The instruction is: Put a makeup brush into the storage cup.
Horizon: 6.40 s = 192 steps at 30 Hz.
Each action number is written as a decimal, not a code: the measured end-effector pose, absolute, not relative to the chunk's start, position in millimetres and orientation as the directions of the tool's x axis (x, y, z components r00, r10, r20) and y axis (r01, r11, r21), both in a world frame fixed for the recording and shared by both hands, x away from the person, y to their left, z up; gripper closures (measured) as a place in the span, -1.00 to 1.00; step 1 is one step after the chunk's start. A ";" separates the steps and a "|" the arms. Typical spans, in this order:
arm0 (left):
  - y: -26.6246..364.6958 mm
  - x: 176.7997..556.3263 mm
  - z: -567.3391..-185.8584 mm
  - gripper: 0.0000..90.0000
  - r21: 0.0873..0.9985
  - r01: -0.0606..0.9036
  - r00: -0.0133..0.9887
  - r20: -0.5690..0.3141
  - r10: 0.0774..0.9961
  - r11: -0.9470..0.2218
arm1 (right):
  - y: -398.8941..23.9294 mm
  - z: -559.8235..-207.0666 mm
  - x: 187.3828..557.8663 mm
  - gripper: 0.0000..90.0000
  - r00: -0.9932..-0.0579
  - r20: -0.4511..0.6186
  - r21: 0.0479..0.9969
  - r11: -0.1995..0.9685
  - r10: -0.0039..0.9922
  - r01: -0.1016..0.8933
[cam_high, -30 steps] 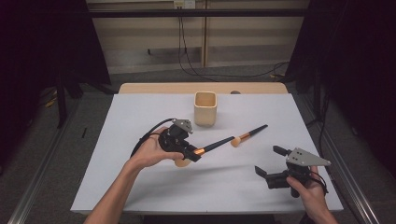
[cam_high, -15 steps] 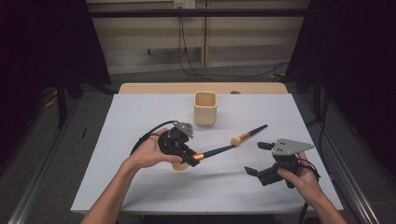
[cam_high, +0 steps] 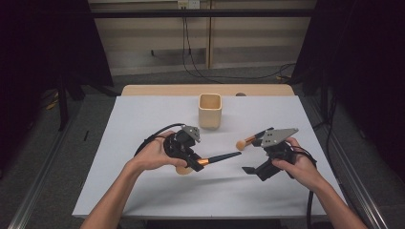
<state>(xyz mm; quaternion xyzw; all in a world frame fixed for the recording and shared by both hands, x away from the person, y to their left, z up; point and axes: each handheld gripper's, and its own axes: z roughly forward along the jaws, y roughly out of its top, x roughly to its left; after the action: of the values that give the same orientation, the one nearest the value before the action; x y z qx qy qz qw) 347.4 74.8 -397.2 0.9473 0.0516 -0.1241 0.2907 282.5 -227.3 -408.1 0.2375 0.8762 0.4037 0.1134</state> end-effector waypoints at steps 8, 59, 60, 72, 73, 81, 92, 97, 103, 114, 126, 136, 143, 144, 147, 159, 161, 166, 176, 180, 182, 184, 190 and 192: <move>71.7 346.9 -398.6 0.49 0.518 0.166 0.964 -0.266 0.026 -0.839 | -213.6 -407.0 291.9 -0.93 -0.891 -0.024 0.693 0.650 0.454 0.312; 48.4 343.6 -398.9 0.48 0.468 0.124 0.966 -0.260 -0.002 -0.875 | -127.7 -402.1 324.3 0.08 -0.978 0.140 0.417 0.887 0.154 0.199; 48.4 343.3 -398.8 0.48 0.469 0.127 0.965 -0.261 0.000 -0.874 | -127.5 -401.9 324.7 0.08 -0.978 0.142 0.422 0.885 0.153 0.199; 49.8 345.3 -396.0 0.48 0.491 0.130 0.966 -0.258 -0.002 -0.862 | -124.5 -399.0 325.9 0.28 -0.982 0.134 0.455 0.872 0.132 0.179; 50.0 345.8 -395.6 0.48 0.492 0.126 0.966 -0.257 -0.005 -0.861 | -124.3 -399.1 326.0 0.31 -0.983 0.128 0.454 0.874 0.130 0.174; 48.1 345.3 -395.3 0.48 0.491 0.125 0.965 -0.262 -0.009 -0.862 | -122.0 -399.7 324.5 0.47 -0.987 0.121 0.467 0.871 0.107 0.152; 48.6 347.6 -396.0 0.48 0.483 0.109 0.966 -0.257 -0.022 -0.869 | -120.7 -400.9 322.8 0.65 -0.991 0.101 0.480 0.869 0.086 0.124; 49.0 347.2 -395.9 0.46 0.497 0.132 0.963 -0.269 -0.009 -0.857 | -123.5 -400.5 323.7 0.66 -0.987 0.136 0.490 0.860 0.087 0.143; 50.7 349.6 -398.5 0.09 0.517 0.159 0.962 -0.273 0.015 -0.841 | -127.5 -400.6 323.9 0.66 -0.985 0.130 0.480 0.862 0.115 0.164; 60.4 354.3 -401.7 -0.66 0.593 0.216 0.971 -0.216 0.105 -0.776 | -136.7 -405.4 326.5 0.66 -0.975 0.139 0.474 0.854 0.171 0.217; 77.8 352.5 -404.6 -0.91 0.661 0.284 0.959 -0.205 0.196 -0.695 | -158.0 -412.9 328.3 0.66 -0.959 0.153 0.536 0.795 0.238 0.283; 93.0 347.8 -407.8 -0.92 0.721 0.327 0.941 -0.190 0.279 -0.611 | -174.1 -425.1 324.4 0.66 -0.928 0.189 0.562 0.740 0.320 0.370; 103.8 345.8 -412.9 -0.92 0.733 0.352 0.928 -0.192 0.319 -0.582 | -183.5 -431.0 321.0 0.66 -0.902 0.201 0.603 0.677 0.383 0.422; 105.1 345.0 -413.5 -0.92 0.737 0.352 0.927 -0.191 0.322 -0.576 | -185.4 -432.1 321.0 0.66 -0.898 0.213 0.610 0.665 0.386 0.431; 108.7 342.1 -414.5 -0.92 0.747 0.353 0.922 -0.177 0.343 -0.563 | -191.6 -433.9 320.8 0.66 -0.886 0.227 0.642 0.623 0.404 0.448; 118.0 333.2 -419.1 -0.92 0.764 0.363 0.908 -0.161 0.388 -0.533 | -197.5 -443.9 315.7 0.66 -0.853 0.221 0.726 0.504 0.473 0.468; 118.5 333.0 -420.7 -0.92 0.761 0.364 0.908 -0.161 0.387 -0.536 | -197.1 -447.0 315.1 0.66 -0.849 0.232 0.736 0.485 0.475 0.473; 118.6 329.6 -424.7 -0.92 0.758 0.354 0.909 -0.139 0.394 -0.548 | -197.8 -454.2 313.3 0.66 -0.835 0.262 0.762 0.426 0.484 0.487; 121.5 328.1 -425.4 -0.92 0.763 0.356 0.904 -0.134 0.406 -0.540 | -194.2 -453.0 307.0 0.66 -0.843 0.248 0.824 0.354 0.476 0.443; 123.3 327.4 -426.2 -0.93 0.771 0.355 0.902 -0.133 0.411 -0.529 | -193.9 -455.3 305.2 0.66 -0.838 0.255 0.846 0.308 0.482 0.435; 124.3 327.8 -427.0 -0.93 0.769 0.356 0.902 -0.136 0.409 -0.530 | -194.5 -456.5 304.5 0.66 -0.837 0.255 0.856 0.290 0.483 0.428; 125.0 328.1 -427.9 -0.93 0.771 0.356 0.902 -0.135 0.410 -0.528 | -195.2 -457.3 303.6 0.66 -0.839 0.255 0.866 0.273 0.480 0.419; 124.7 326.9 -429.0 -0.93 0.775 0.357 0.901 -0.138 0.411 -0.522 | -194.8 -456.4 301.6 0.66 -0.844 0.257 0.892 0.220 0.471 0.394; 124.5 326.4 -428.6 -0.93 0.779 0.353 0.900 -0.133 0.414 -0.518 | -194.9 -455.6 301.0 0.66 -0.845 0.261 0.901 0.198 0.467 0.387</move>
<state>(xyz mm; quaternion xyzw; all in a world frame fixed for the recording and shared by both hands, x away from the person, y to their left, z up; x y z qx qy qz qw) 326.4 124.5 -428.6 0.8704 0.2204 0.0346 0.4388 301.0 -194.9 -455.6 0.2764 0.7730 0.5699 0.0351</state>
